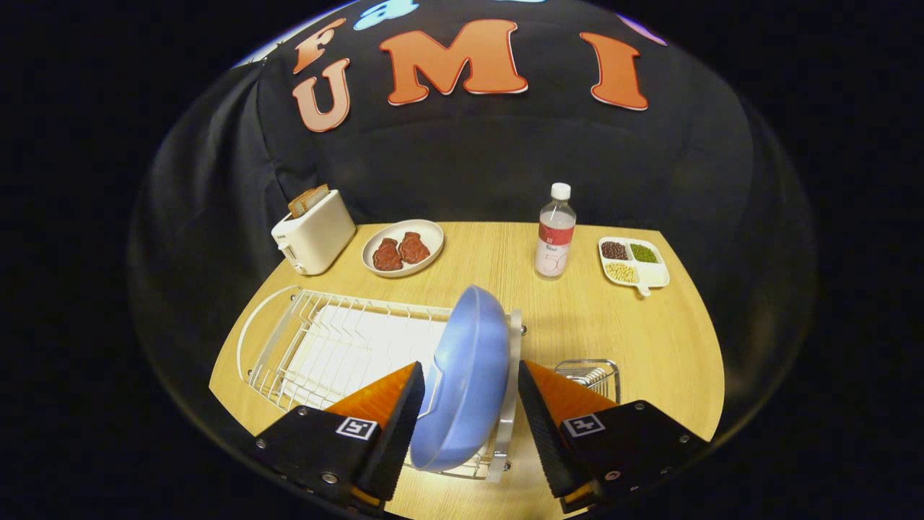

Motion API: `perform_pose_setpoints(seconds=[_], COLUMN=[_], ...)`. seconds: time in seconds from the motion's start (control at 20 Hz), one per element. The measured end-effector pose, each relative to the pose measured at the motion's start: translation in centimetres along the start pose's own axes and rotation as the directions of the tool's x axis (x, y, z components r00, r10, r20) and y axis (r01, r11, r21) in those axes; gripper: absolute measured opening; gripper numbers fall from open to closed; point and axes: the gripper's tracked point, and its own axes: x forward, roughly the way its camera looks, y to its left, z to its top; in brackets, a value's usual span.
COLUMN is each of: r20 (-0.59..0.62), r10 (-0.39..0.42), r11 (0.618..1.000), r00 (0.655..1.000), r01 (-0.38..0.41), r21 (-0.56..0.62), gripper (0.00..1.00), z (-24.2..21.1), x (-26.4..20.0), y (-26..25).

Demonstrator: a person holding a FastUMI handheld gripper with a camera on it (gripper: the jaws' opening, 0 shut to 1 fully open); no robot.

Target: Take the plate from the dish rack, then take the spoon from the basket and place it into the plate.

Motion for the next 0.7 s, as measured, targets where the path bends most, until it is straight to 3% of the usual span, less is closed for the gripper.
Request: perform_pose_setpoints(seconds=[0.1, 0.25, 0.4, 0.7], r20=[-0.021, -0.058, -0.099, -0.067], r10=[-0.027, -0.058, -0.081, -0.091], r11=[0.999, 0.997, 0.996, 0.995], r00=[0.999, 0.997, 0.992, 0.994], r01=[0.026, 0.056, 0.076, 0.093], r21=[-0.026, -0.049, -0.045, 0.034], gripper=[0.78, 0.68, 0.47, 0.4], z=[-0.4, -1.1, -1.8, 0.1], x=[1.0, 2.2, 3.0, 1.9], y=[0.2, 0.5, 0.5, 0.5])
